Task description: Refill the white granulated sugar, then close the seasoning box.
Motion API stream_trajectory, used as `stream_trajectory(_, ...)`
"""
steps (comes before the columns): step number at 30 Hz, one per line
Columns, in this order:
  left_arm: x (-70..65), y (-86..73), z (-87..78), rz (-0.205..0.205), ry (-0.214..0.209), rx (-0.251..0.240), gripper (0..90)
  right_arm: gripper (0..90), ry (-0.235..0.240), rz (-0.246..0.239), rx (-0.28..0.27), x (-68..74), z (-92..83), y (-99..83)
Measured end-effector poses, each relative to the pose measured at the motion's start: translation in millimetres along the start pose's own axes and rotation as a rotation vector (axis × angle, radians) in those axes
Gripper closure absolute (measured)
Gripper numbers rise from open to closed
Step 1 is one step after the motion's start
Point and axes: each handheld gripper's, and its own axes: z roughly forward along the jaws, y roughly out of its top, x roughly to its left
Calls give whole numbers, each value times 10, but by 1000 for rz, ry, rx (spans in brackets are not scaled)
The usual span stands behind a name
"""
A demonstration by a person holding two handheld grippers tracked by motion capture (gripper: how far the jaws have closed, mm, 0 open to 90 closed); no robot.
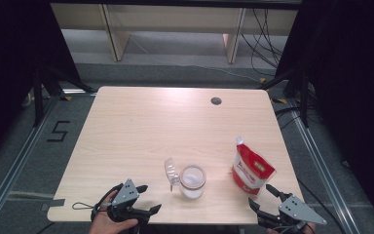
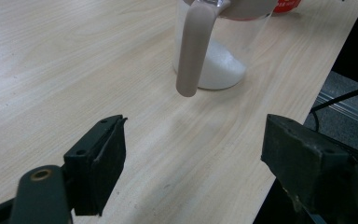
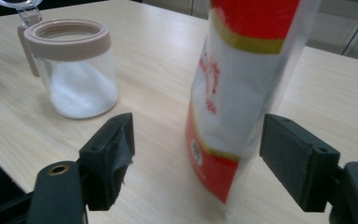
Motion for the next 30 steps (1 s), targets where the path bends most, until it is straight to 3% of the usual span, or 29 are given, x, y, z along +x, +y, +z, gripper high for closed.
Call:
stream_trajectory(4,-1,3,3,-12,1,0,216,270,-7,-5,4,24,5,-12)
stream_trajectory(6,-3,6,-3,-9,8,1,215,268,-3,-36,-5,8,13,-14)
stream_trajectory(7,-4,7,-4,-9,8,1,216,268,-7,6,15,40,-4,-20)
stream_trajectory(8,-1,7,-2,-6,5,-1,216,268,-11,-15,2,21,4,-20)
stream_trajectory(9,-1,12,-7,-3,2,2,216,268,-9,-1,8,37,-2,-21)
stream_trajectory(14,2,23,-11,6,8,14,259,268,11,-21,29,36,14,-35)
stream_trajectory(18,-4,30,-13,-7,8,-10,414,268,11,-16,33,40,15,-35)
stream_trajectory(19,6,44,-27,0,5,-5,478,268,9,-10,37,39,15,-41)
stream_trajectory(20,5,49,-28,1,6,-6,503,268,0,-41,25,20,16,-37)
stream_trajectory(21,25,60,-42,32,8,18,537,268,-1,-41,24,19,17,-38)
stream_trajectory(22,-1,63,-34,15,2,0,584,268,-3,14,48,58,3,-43)
stream_trajectory(24,-14,75,-26,21,5,-8,650,268,1,-13,44,37,15,-44)
stream_trajectory(26,-26,91,-27,33,19,-12,706,270,2,-5,42,51,14,-43)
stream_trajectory(27,-26,91,-27,33,19,-12,733,270,-2,-32,27,36,25,-42)
stream_trajectory(28,-39,110,-28,46,28,-12,764,270,3,-1,46,60,14,-42)
stream_trajectory(30,-56,126,-14,52,32,-6,800,270,2,-14,46,45,16,-42)
